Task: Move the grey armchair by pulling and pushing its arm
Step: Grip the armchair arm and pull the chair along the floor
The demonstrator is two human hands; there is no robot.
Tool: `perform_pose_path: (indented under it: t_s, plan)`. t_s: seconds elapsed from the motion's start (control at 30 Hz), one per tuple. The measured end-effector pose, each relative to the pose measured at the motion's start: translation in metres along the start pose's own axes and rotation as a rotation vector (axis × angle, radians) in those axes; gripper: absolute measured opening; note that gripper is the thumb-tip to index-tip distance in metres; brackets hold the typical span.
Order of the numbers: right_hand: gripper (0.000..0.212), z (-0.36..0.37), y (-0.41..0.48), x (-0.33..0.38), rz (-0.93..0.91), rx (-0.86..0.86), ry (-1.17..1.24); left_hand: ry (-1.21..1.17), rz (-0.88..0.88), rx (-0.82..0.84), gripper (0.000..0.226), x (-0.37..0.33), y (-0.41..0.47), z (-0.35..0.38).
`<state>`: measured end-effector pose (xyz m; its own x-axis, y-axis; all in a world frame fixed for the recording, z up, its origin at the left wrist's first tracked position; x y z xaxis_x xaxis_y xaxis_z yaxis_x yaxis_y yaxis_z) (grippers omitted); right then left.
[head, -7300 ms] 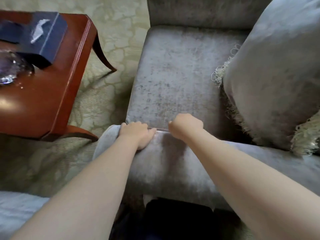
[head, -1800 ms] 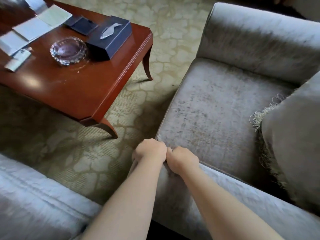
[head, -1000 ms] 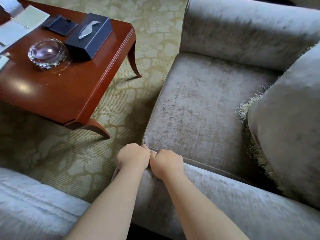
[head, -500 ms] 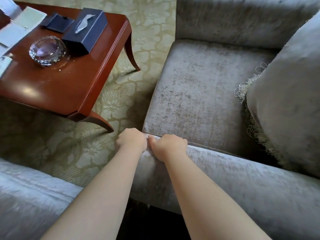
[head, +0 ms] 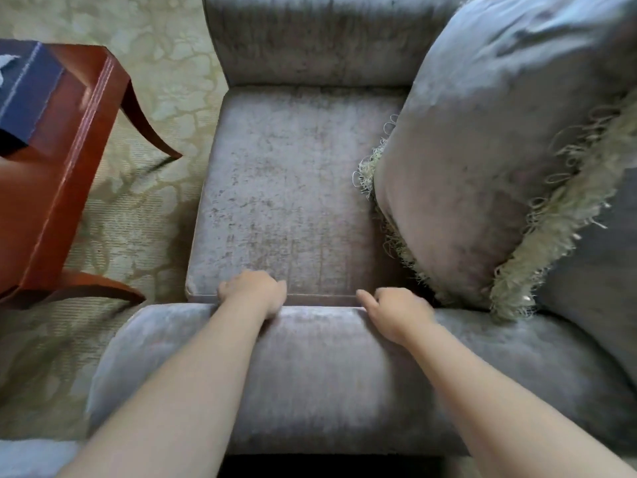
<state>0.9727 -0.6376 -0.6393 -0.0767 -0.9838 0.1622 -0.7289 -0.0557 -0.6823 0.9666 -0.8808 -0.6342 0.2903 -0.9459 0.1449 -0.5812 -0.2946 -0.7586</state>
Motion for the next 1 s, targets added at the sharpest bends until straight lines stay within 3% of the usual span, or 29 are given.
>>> perform_pose_path:
  t_s: [0.13,0.23,0.3,0.43,0.5,0.6,0.7,1.0]
  plan:
    - [0.039,-0.03,-0.018,-0.122,0.108,-0.046,-0.002,0.021,0.344,0.092,0.056,-0.171,-0.048,0.036]
    - [0.033,-0.037,-0.03,-0.146,0.052,-0.1,-0.011,0.031,0.519,0.08,0.049,-0.268,-0.094,0.057]
    - [0.029,-0.045,-0.04,-0.159,0.064,-0.217,0.017,0.009,0.547,0.019,0.048,-0.299,-0.108,0.058]
    - [0.025,-0.067,-0.061,-0.194,0.216,-0.451,-0.023,0.036,0.499,-0.036,0.046,-0.303,-0.102,0.06]
    - [0.027,-0.063,-0.054,-0.204,0.252,-0.388,0.004,0.04,0.48,-0.02,0.046,-0.307,-0.099,0.061]
    - [0.031,-0.048,-0.031,-0.203,0.222,-0.15,0.009,0.005,0.451,-0.004,0.043,-0.321,-0.1,0.059]
    - [0.038,-0.043,-0.02,-0.2,0.217,-0.018,0.015,0.016,0.485,-0.075,0.041,-0.329,-0.108,0.057]
    - [0.043,-0.044,-0.028,-0.201,0.207,-0.131,0.064,0.052,0.581,-0.139,0.04,-0.326,-0.117,0.058]
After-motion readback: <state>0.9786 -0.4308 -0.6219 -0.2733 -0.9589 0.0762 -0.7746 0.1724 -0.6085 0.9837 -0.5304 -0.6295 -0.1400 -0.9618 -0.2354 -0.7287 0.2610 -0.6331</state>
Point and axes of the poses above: each hand's wrist, its own y-axis towards the middle knuckle, its own z-axis out of the palm, x = y × z, the point moved 10 cm from there along y, towards the middle knuckle, and after that the axes turned 1 degree about x, right-handed, at the moved point
